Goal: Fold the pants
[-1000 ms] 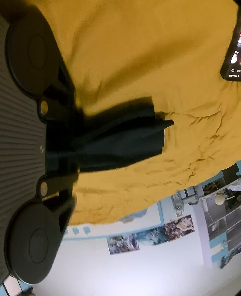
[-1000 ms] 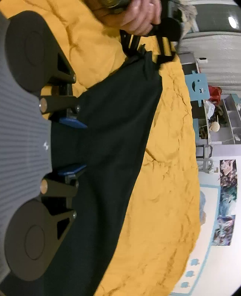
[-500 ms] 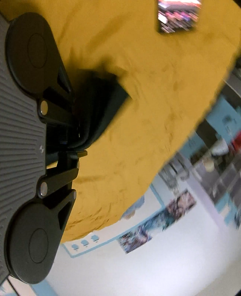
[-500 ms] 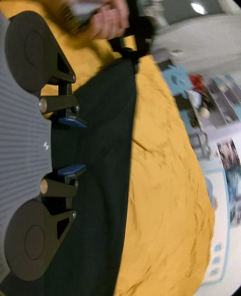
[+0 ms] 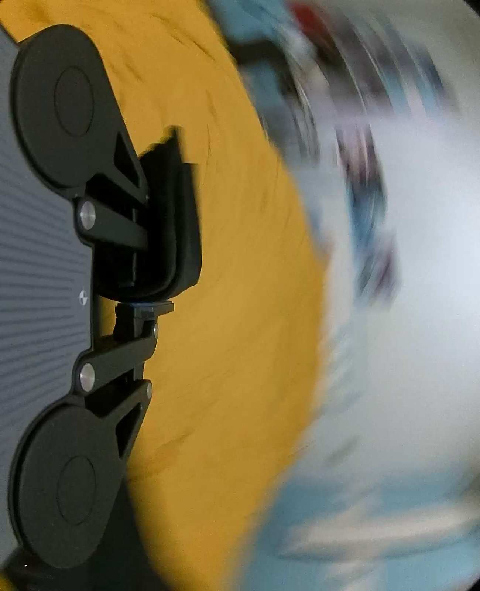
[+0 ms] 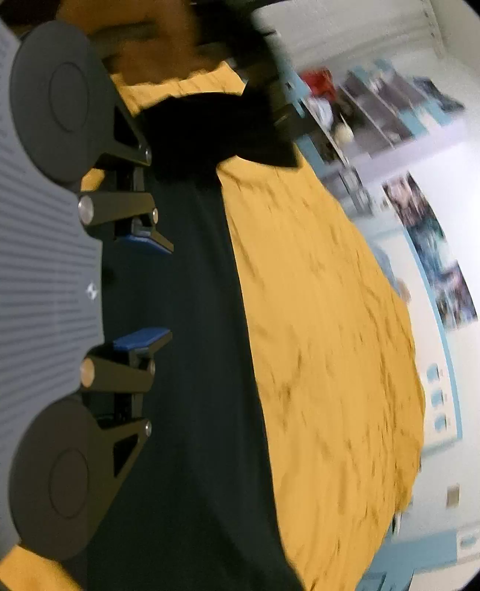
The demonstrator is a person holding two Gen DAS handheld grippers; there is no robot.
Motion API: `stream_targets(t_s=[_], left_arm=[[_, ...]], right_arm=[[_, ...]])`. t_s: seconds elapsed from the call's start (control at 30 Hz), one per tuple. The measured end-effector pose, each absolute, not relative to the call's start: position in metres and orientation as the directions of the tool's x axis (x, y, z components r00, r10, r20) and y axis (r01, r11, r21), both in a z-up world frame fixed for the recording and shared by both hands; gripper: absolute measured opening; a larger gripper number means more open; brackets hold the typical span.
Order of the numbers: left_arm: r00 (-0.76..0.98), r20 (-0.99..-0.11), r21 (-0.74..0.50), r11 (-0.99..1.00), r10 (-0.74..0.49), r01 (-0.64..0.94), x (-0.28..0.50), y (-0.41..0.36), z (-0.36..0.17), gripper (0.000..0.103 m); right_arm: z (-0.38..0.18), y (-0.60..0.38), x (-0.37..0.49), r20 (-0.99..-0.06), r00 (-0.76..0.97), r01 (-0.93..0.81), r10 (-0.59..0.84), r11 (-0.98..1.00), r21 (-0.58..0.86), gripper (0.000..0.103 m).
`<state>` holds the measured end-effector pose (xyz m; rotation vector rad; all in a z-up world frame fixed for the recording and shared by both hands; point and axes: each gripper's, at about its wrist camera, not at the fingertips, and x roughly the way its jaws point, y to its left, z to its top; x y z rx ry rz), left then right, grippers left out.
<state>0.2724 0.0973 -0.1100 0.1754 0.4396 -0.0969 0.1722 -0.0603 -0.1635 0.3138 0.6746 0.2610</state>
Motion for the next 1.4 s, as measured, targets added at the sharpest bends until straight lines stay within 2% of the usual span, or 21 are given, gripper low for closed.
stream_targets(t_s=[0.03, 0.1, 0.17, 0.2, 0.3, 0.37, 0.4, 0.47, 0.53, 0.7, 0.77, 0.87, 0.9, 0.93, 0.97, 1.0, 1.27, 1.4], left_arm=[[0.86, -0.501, 0.221, 0.947, -0.093, 0.231, 0.272, 0.072, -0.127, 0.019], [0.809, -0.572, 0.301, 0.883, -0.134, 0.359, 0.261, 0.04, -0.153, 0.021], [0.81, -0.559, 0.355, 0.832, -0.177, 0.426, 0.242, 0.025, -0.159, 0.022], [0.809, -0.551, 0.342, 0.829, -0.205, 0.443, 0.236, 0.026, -0.155, 0.023], [0.784, -0.554, 0.178, 0.879, -0.282, 0.442, 0.235, 0.056, -0.135, 0.028], [0.792, -0.535, 0.058, 0.922, -0.294, 0.382, 0.236, 0.087, -0.122, 0.034], [0.803, -0.523, -0.008, 0.944, -0.286, 0.331, 0.239, 0.108, -0.116, 0.037], [0.819, -0.509, -0.132, 0.965, -0.263, 0.228, 0.243, 0.148, -0.111, 0.052], [0.824, -0.516, -0.255, 0.96, -0.234, 0.112, 0.248, 0.188, -0.112, 0.057], [0.784, -0.574, -0.486, 0.869, -0.236, -0.094, 0.26, 0.258, -0.132, 0.057], [0.763, -0.591, -0.532, 0.838, -0.262, -0.124, 0.26, 0.269, -0.14, 0.057], [0.741, -0.616, -0.537, 0.831, -0.269, -0.145, 0.265, 0.274, -0.146, 0.057], [0.736, -0.623, -0.531, 0.834, -0.267, -0.147, 0.267, 0.273, -0.148, 0.057], [0.73, -0.63, -0.523, 0.84, -0.265, -0.146, 0.269, 0.271, -0.149, 0.057], [0.726, -0.635, -0.516, 0.844, -0.264, -0.145, 0.27, 0.27, -0.15, 0.057], [0.724, -0.638, -0.512, 0.847, -0.262, -0.144, 0.268, 0.27, -0.151, 0.057], [0.72, -0.631, -0.525, 0.842, -0.289, -0.122, 0.264, 0.269, -0.153, 0.057], [0.702, -0.641, -0.518, 0.85, -0.309, -0.099, 0.267, 0.264, -0.154, 0.057]], right_arm=[[-0.164, -0.067, 0.172, -0.574, 0.753, -0.112, 0.321, 0.922, 0.369, 0.041], [-0.168, -0.078, 0.172, -0.582, 0.755, -0.071, 0.303, 0.919, 0.387, 0.041], [-0.17, -0.086, 0.172, -0.586, 0.754, -0.046, 0.296, 0.914, 0.403, 0.041], [-0.17, -0.087, 0.173, -0.587, 0.754, -0.04, 0.296, 0.912, 0.408, 0.041], [-0.171, -0.088, 0.173, -0.589, 0.752, -0.033, 0.297, 0.909, 0.416, 0.041], [-0.168, -0.084, 0.176, -0.589, 0.747, -0.033, 0.307, 0.903, 0.428, 0.041], [-0.167, -0.081, 0.18, -0.592, 0.741, -0.038, 0.317, 0.9, 0.435, 0.041], [-0.168, -0.072, 0.189, -0.6, 0.722, -0.058, 0.344, 0.895, 0.443, 0.05], [-0.168, -0.064, 0.199, -0.595, 0.715, -0.086, 0.367, 0.891, 0.446, 0.051], [-0.178, -0.053, 0.241, -0.603, 0.707, -0.102, 0.369, 0.897, 0.43, 0.052], [-0.189, -0.054, 0.261, -0.626, 0.666, -0.093, 0.406, 0.878, 0.47, 0.053], [-0.202, -0.054, 0.278, -0.632, 0.615, -0.094, 0.472, 0.84, 0.535, 0.053], [-0.202, -0.053, 0.281, -0.632, 0.609, -0.101, 0.479, 0.837, 0.537, 0.051], [-0.2, -0.05, 0.282, -0.633, 0.604, -0.115, 0.484, 0.839, 0.531, 0.034], [-0.197, -0.046, 0.282, -0.632, 0.592, -0.141, 0.501, 0.836, 0.53, 0.011], [-0.195, -0.043, 0.281, -0.623, 0.585, -0.164, 0.519, 0.828, 0.536, 0.006], [-0.154, -0.058, 0.253, -0.554, 0.624, -0.164, 0.55, 0.786, 0.596, 0.005], [-0.158, -0.072, 0.248, -0.604, 0.624, -0.12, 0.496, 0.824, 0.554, 0.005]])
